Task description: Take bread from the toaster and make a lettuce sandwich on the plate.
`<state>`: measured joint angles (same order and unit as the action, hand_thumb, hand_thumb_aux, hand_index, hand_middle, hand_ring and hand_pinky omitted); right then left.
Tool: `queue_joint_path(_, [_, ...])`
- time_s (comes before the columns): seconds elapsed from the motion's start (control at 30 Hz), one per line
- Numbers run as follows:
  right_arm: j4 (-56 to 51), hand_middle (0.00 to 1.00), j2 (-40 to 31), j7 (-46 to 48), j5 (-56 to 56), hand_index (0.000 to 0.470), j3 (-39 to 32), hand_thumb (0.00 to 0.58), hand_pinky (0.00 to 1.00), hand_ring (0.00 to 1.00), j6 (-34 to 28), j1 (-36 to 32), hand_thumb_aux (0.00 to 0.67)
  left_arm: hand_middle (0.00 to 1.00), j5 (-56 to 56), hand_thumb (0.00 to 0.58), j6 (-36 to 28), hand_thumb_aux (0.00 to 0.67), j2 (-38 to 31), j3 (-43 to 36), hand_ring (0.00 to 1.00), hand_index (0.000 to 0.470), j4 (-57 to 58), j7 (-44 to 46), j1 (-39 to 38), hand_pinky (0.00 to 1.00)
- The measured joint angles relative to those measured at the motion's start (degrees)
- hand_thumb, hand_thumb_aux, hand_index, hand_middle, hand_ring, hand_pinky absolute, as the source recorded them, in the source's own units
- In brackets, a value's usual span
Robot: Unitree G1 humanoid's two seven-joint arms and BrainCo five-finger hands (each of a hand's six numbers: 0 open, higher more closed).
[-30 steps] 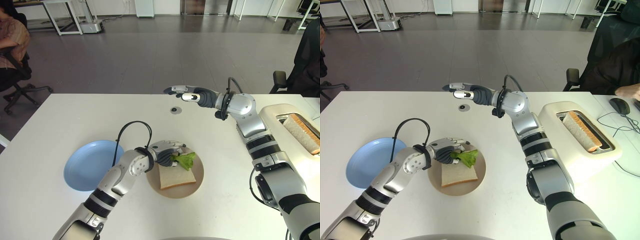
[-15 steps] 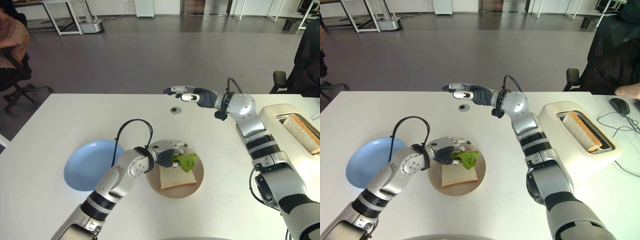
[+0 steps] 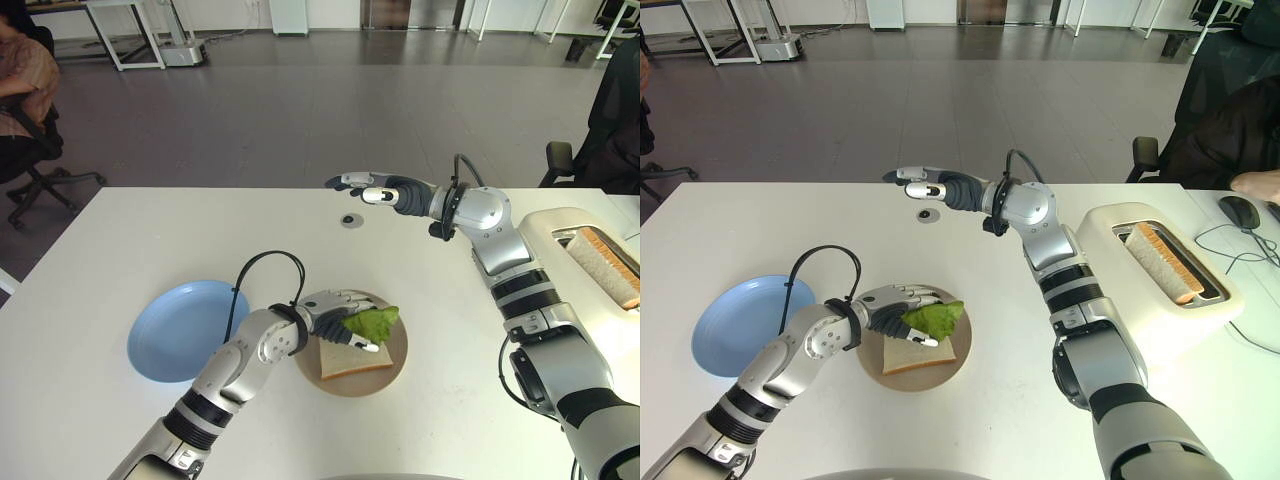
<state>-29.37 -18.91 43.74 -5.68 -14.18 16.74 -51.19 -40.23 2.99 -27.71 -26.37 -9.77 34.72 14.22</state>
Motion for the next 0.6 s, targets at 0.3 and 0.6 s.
queue_joint_path(0.3, [0.1,0.00,0.0,0.0,0.0,0.000,0.0,0.000,0.00,0.00,0.0,0.0,0.000,0.00,14.8,0.036,-10.2,0.021,0.3,9.4,0.00,0.015,-16.6,8.8,0.8,0.00])
queue_joint_path(0.6, [-0.4,0.00,0.2,0.0,0.0,0.000,0.0,0.000,0.00,0.00,0.0,-0.1,0.000,0.00,20.8,0.000,-15.1,0.000,-3.8,20.1,0.00,0.000,-19.7,8.7,4.3,0.00])
